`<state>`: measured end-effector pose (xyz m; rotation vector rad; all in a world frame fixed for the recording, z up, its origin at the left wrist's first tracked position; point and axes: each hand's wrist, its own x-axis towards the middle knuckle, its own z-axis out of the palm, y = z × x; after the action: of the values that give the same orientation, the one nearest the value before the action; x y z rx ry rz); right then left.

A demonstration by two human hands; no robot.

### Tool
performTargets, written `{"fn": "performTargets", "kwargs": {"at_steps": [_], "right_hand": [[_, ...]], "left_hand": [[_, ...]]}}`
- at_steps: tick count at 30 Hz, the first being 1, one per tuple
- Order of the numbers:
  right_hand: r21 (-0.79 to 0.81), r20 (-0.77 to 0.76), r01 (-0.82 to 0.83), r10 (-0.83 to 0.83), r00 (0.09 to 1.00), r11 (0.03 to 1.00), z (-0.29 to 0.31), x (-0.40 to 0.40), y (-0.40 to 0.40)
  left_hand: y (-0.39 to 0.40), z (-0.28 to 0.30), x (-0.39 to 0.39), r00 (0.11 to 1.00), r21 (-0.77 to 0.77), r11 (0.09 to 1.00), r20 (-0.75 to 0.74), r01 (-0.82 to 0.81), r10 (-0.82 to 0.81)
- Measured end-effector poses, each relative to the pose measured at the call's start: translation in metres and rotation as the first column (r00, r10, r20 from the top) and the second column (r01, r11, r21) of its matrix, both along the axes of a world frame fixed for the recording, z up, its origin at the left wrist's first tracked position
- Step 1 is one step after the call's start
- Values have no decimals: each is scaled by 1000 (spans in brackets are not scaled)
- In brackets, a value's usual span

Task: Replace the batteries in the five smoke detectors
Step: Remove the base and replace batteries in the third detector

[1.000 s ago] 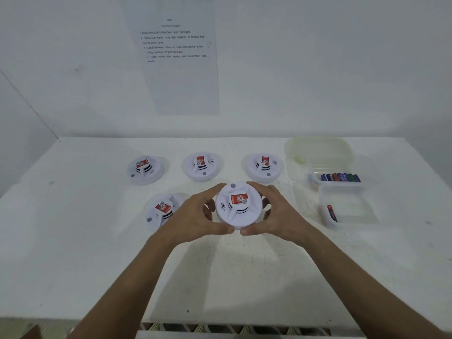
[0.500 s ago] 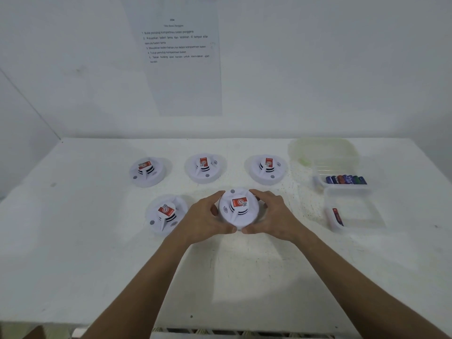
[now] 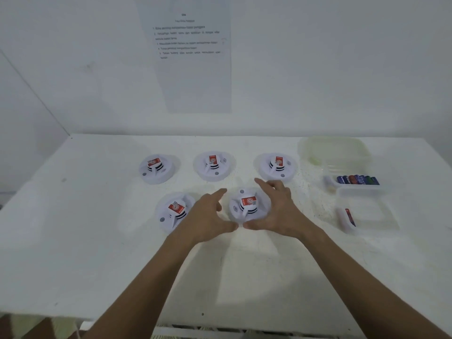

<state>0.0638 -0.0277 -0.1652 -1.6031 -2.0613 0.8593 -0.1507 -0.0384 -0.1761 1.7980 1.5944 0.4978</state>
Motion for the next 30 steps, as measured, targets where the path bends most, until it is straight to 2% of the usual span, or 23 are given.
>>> {"fn": "performTargets", "kwargs": {"at_steps": [3, 6, 10, 12, 17, 20, 25, 30], "right_hand": [[45, -110, -107, 111, 988, 993, 10, -25, 3], [26, -174, -225, 226, 958, 974, 12, -58, 7], [-31, -154, -367, 358, 921, 930, 7, -103, 11], [3, -93, -430, 428, 899, 903, 1, -122, 16], [-69, -21, -433, 432, 901, 899, -9, -136, 28], [-91, -11, -443, 444, 896, 892, -13, -138, 34], [-61, -18, -434, 434, 901, 899, -12, -126, 30], [0, -57, -397, 396, 916, 918, 7, -88, 21]], "left_hand": [[-6, 23, -28, 997, 89, 994, -6, -70, 71], [-16, 37, -64, 987, 110, 981, 34, -158, 155], [-38, 41, -101, 988, 143, 978, 25, -155, 153], [-45, 33, -112, 987, 112, 981, 20, -158, 157], [-48, 8, -120, 972, -23, 972, -36, -232, 232], [-43, -1, -118, 973, -5, 974, 11, -229, 229], [-40, 5, -113, 986, 35, 989, 80, -147, 144], [-36, 39, -90, 986, 51, 998, 168, -26, 18]]}}
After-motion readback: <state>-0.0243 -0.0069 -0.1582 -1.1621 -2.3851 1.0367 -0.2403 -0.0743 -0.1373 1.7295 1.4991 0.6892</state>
